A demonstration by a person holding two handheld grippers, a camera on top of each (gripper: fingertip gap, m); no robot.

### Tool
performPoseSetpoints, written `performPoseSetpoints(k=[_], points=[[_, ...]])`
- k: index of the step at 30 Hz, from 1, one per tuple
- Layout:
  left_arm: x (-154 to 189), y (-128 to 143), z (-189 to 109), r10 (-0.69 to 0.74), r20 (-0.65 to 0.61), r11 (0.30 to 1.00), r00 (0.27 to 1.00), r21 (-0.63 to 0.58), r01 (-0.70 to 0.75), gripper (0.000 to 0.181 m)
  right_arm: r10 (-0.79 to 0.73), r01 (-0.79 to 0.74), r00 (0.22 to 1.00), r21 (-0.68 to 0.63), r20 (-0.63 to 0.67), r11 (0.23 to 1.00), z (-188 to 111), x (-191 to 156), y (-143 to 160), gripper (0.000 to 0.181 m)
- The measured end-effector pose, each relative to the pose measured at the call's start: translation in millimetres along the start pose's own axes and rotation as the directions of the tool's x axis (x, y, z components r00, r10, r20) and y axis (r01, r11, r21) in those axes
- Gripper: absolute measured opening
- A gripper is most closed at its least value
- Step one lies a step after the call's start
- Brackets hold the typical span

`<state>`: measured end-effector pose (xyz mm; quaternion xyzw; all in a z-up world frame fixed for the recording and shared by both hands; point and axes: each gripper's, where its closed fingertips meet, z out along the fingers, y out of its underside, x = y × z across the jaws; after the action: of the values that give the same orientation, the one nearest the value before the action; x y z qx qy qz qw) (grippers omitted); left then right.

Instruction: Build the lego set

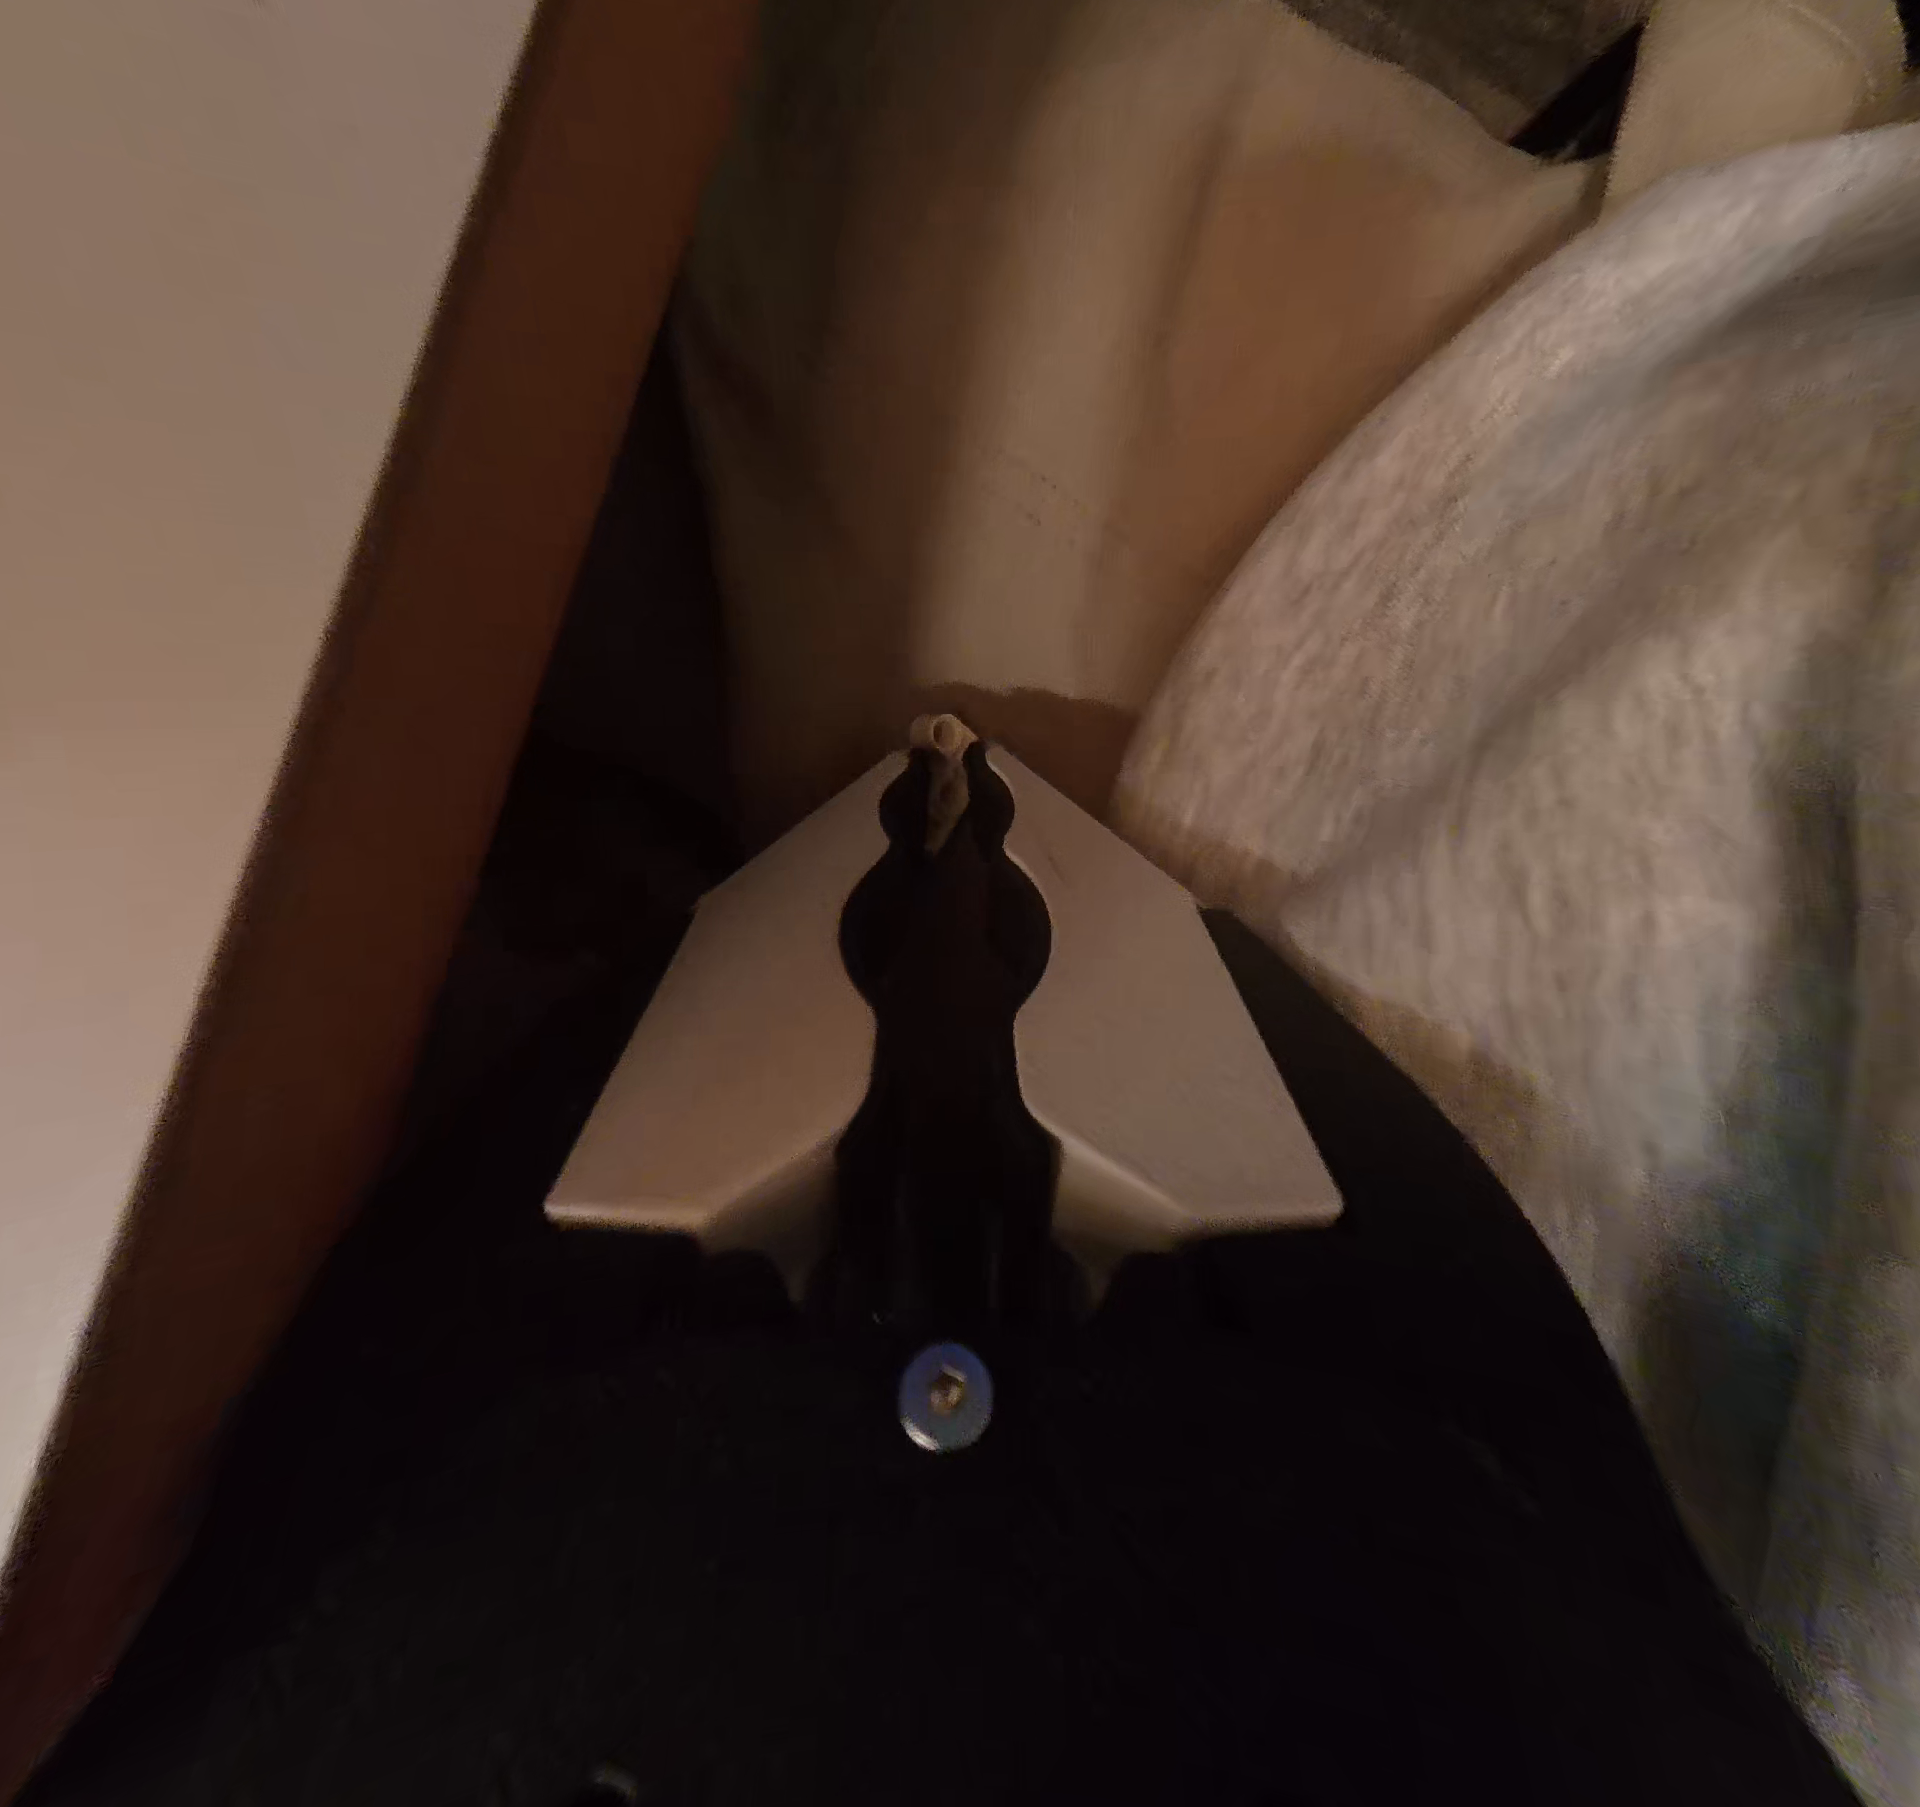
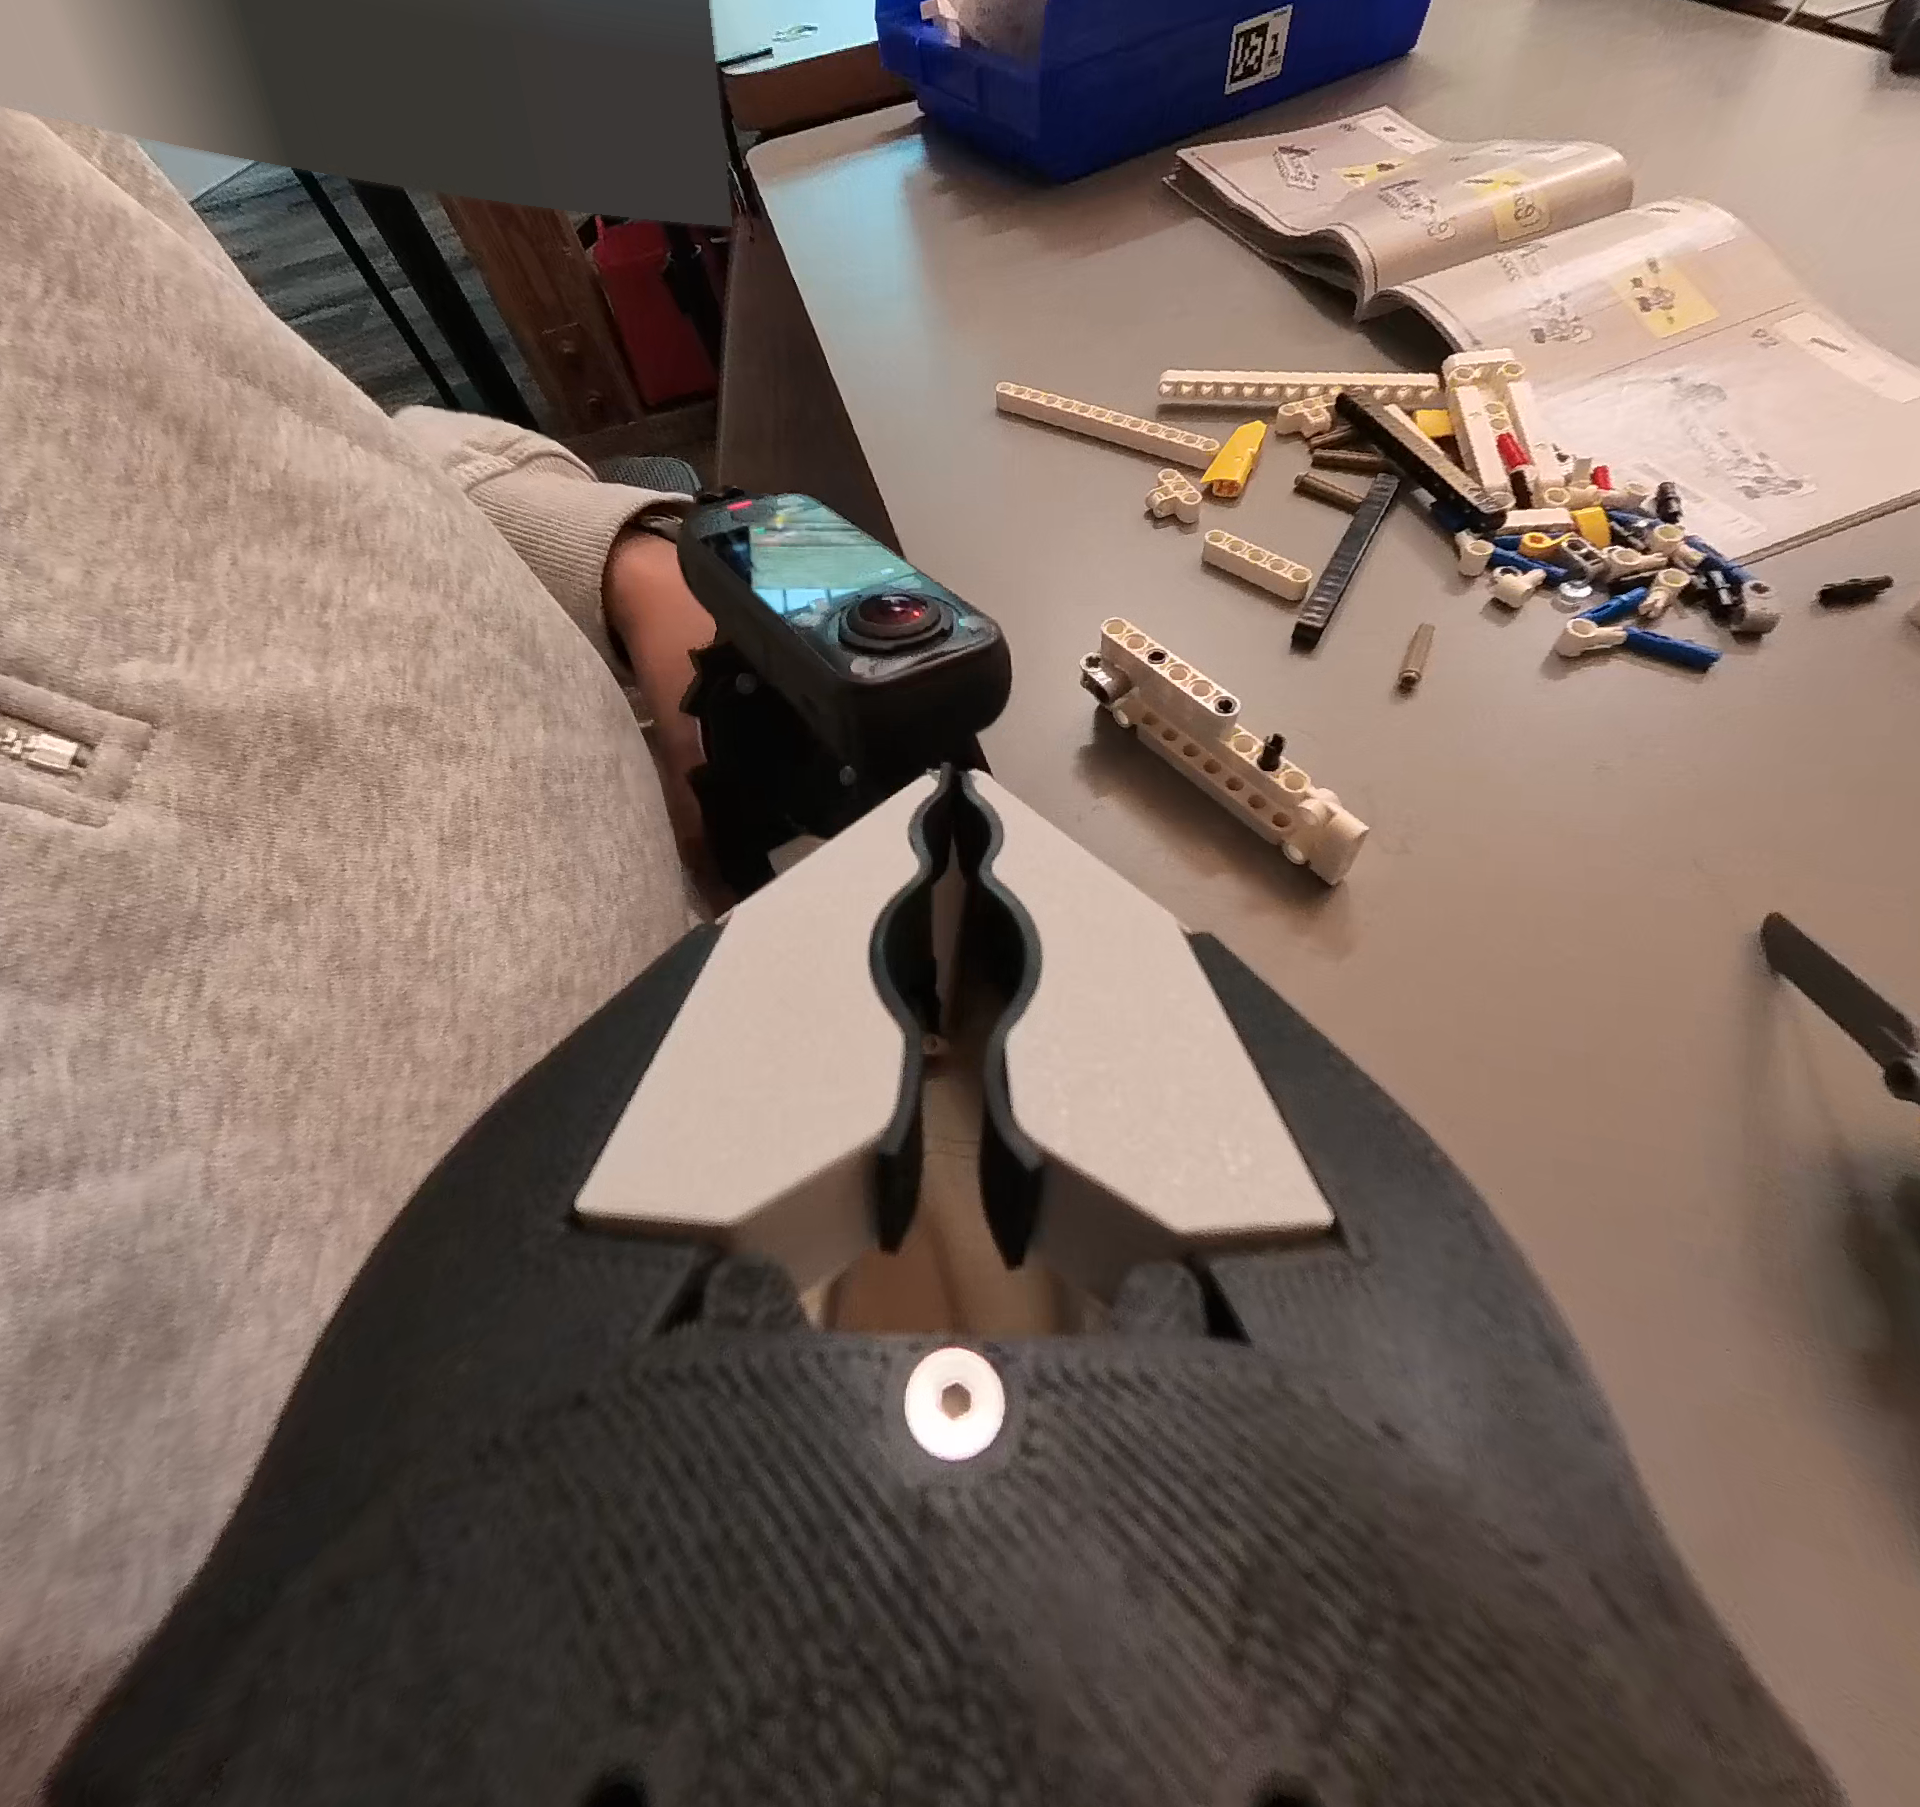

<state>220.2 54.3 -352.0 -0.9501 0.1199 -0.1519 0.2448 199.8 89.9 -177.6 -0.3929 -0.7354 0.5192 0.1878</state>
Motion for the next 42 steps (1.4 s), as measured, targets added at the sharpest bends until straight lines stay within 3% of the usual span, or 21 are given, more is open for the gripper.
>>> performPoseSetpoints(k=[10,19,26,29,32,37,40,42], points=[[15,0,-5,-0.026,-0.028,0.998,0.999,0.061,0.028,0.006,-0.007,0.007,1.000,0.001,0.013,1.000,1,-6,-3,0.000],[25,8,3,-0.048,-0.010,0.998,0.999,0.042,0.048,0.015,-0.015,0.015,1.000,0.015,0.014,1.000,-4,-18,-5,0.000],[42,11,4,0.012,-0.058,0.999,0.998,0.049,-0.010,0.007,0.020,-0.020,1.000,0.017,-0.011,1.000,-10,-28,13,0.000],[36,0,-10,0.066,0.010,0.992,0.998,0.111,-0.067,0.007,0.018,-0.018,1.000,-0.005,-0.024,1.000,-9,-28,16,0.000],[32,-27,-36,0.123,0.091,0.956,0.988,0.255,-0.143,0.007,0.033,-0.034,0.999,-0.029,-0.034,0.999,-7,-22,15,0.000],[32,-72,-98,0.184,0.331,0.799,0.925,0.498,-0.337,0.006,0.108,-0.104,0.991,0.065,-0.074,0.992,-8,-12,0,0.002],[26,-79,-118,0.213,0.526,0.740,0.824,0.463,-0.487,0.006,0.228,-0.223,0.973,0.144,-0.019,0.964,-11,-12,-9,0.007],[22,-76,-118,0.231,0.583,0.751,0.778,0.402,-0.524,0.006,0.321,-0.327,0.945,0.169,0.064,0.930,-9,-16,-12,0.015]])
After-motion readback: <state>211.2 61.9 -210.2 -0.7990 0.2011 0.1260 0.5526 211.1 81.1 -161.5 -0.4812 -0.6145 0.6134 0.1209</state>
